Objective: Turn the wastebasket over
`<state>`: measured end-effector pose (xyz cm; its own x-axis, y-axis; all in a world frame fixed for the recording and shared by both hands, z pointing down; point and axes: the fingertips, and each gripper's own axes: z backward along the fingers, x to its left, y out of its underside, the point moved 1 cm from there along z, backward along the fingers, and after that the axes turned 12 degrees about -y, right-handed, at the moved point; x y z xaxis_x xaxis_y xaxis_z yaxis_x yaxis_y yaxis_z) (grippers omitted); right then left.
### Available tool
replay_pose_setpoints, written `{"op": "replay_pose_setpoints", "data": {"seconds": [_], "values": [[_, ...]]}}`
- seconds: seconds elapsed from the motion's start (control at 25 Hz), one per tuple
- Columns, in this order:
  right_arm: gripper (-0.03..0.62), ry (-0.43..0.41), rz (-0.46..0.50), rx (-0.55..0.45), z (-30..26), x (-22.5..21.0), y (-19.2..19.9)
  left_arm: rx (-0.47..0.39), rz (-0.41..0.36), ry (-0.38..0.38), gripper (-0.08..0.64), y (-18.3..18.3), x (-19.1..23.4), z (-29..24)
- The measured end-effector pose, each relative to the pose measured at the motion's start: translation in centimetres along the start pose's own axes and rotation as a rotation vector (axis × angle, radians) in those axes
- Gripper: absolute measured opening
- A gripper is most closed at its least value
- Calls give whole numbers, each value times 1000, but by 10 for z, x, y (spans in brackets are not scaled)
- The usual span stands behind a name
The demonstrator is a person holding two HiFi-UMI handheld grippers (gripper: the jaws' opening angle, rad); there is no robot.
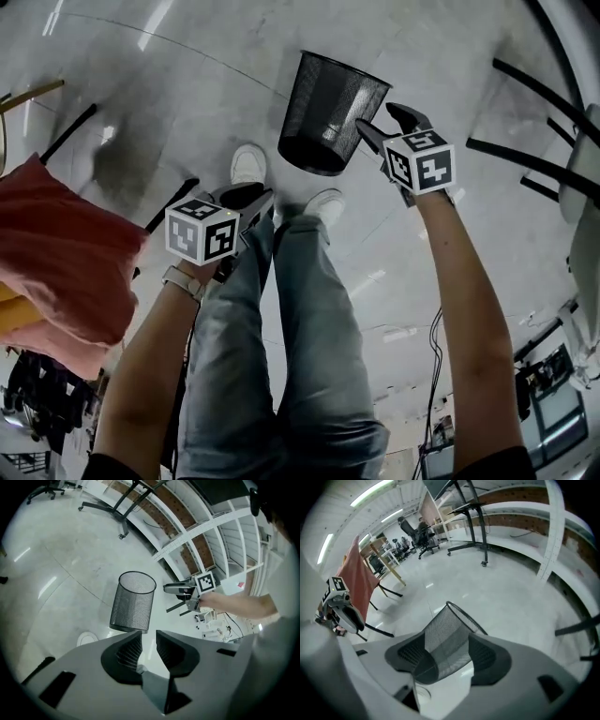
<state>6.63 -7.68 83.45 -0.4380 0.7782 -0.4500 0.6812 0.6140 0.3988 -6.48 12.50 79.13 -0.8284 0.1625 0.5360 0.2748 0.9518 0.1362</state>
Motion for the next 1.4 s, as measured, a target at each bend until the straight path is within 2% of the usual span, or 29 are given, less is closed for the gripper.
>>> {"op": "replay_pose_setpoints", "data": {"seconds": [0.28, 0.48, 0.68, 0.92, 1.04, 1.2, 1.32, 1.4], "values": [[308, -25, 218, 175, -31, -36, -38, -36, 55, 21, 98, -1, 4, 12], [342, -101, 298, 308, -59, -42, -37, -81, 79, 17, 98, -8, 13, 20], [342, -198, 345, 434, -80, -41, -22, -105, 94, 12, 98, -11, 19, 23], [342, -239, 389, 466, -91, -32, -22, -119, 119, 10, 98, 1, 24, 27], [307, -255, 403, 495, -91, -27, -22, -127, 128, 10, 98, 4, 24, 27], [212, -310, 378, 532, -88, -9, -11, -138, 135, 14, 98, 8, 21, 30], [171, -334, 329, 516, -79, 5, -9, -145, 132, 22, 98, 7, 18, 33], [142, -346, 333, 518, -71, 16, -6, -147, 130, 26, 98, 7, 15, 36]]}}
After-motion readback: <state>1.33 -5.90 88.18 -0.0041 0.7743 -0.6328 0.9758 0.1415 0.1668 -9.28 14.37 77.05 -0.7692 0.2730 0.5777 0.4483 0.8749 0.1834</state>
